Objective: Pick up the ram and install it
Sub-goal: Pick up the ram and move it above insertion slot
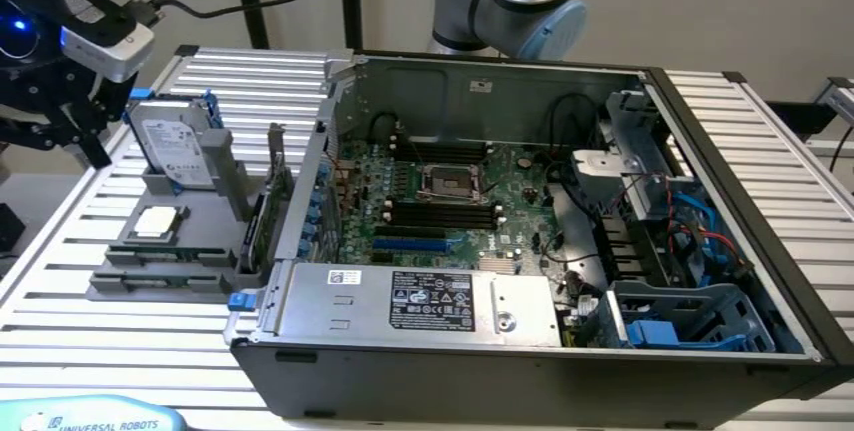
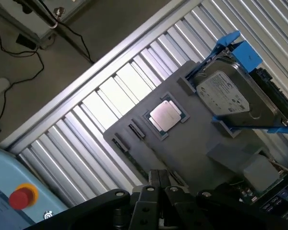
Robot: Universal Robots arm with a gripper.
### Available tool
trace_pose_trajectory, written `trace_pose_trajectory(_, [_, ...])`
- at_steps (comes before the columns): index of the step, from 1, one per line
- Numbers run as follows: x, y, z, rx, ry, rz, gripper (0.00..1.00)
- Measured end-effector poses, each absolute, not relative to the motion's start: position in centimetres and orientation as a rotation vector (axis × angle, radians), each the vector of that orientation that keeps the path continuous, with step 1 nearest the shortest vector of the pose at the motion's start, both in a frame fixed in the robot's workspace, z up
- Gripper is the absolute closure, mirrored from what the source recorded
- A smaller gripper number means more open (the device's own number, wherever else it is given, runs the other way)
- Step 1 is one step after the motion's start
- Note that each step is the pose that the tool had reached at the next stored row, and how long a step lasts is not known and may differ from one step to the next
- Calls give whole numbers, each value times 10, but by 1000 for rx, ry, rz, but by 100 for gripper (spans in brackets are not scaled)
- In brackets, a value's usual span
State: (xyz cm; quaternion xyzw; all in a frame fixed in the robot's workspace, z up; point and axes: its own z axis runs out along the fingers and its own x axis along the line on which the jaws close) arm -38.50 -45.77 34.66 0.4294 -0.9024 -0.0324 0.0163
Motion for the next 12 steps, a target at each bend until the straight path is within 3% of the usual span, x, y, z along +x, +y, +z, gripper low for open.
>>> trace_pose_trajectory(12, [-385,-458,341,1628,-2639,-94,89])
